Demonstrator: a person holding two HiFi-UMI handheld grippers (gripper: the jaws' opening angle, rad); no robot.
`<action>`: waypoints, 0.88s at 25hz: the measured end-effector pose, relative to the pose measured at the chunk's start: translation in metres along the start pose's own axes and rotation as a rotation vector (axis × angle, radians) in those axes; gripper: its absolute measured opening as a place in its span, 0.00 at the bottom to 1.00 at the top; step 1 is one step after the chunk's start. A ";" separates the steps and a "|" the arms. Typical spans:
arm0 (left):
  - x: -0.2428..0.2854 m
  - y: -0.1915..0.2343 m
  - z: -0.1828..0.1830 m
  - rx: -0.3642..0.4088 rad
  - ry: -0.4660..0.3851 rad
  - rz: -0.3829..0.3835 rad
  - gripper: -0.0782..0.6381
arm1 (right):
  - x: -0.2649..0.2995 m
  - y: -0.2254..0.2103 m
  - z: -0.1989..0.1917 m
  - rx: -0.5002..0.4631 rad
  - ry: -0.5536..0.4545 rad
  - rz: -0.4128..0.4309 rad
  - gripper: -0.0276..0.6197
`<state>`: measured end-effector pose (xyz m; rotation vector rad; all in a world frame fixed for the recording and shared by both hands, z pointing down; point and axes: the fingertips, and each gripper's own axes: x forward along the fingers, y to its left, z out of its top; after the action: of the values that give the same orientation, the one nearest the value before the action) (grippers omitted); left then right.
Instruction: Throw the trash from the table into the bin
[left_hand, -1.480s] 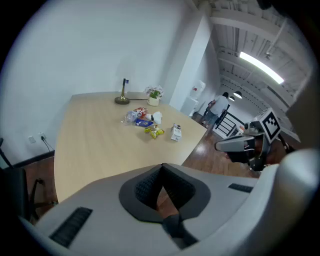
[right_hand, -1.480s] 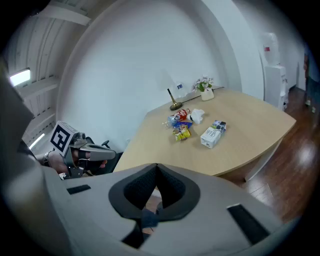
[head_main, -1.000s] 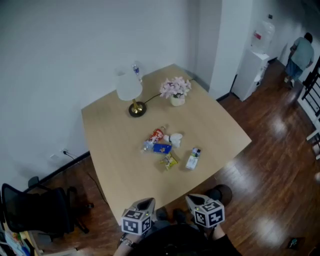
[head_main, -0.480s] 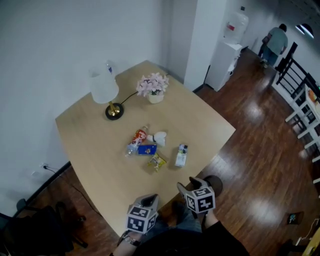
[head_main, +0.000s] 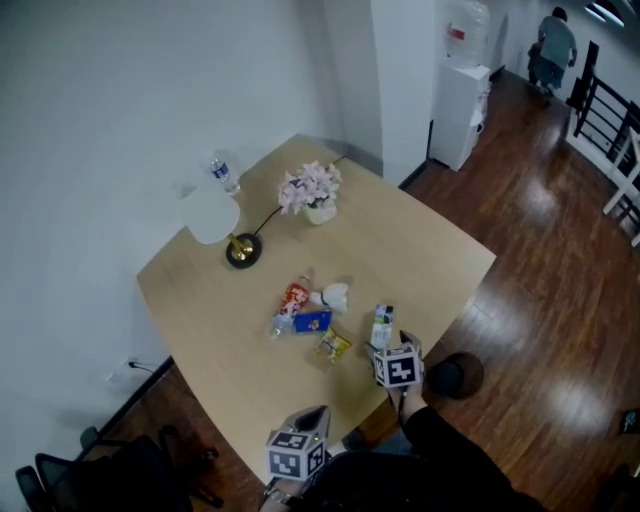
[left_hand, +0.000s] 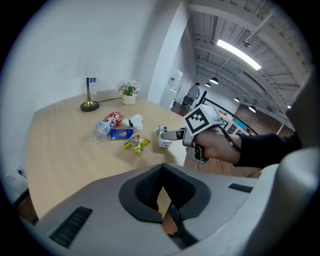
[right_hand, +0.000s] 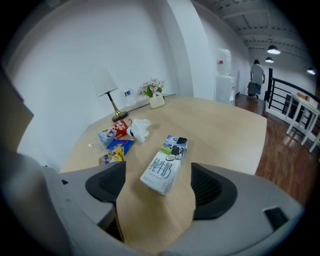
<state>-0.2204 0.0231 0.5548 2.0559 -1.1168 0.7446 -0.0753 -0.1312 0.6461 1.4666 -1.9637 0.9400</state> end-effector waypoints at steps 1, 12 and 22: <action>0.003 0.001 0.000 -0.010 0.007 0.012 0.12 | 0.010 -0.002 -0.002 0.005 0.018 0.003 0.67; 0.019 0.001 0.010 -0.065 0.038 0.087 0.12 | 0.061 -0.006 -0.008 0.010 0.127 0.042 0.66; 0.031 -0.004 0.041 -0.048 -0.013 0.089 0.12 | 0.034 -0.020 -0.004 -0.027 0.140 0.169 0.50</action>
<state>-0.1955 -0.0225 0.5517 1.9847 -1.2289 0.7412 -0.0658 -0.1524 0.6788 1.2008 -2.0117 1.0542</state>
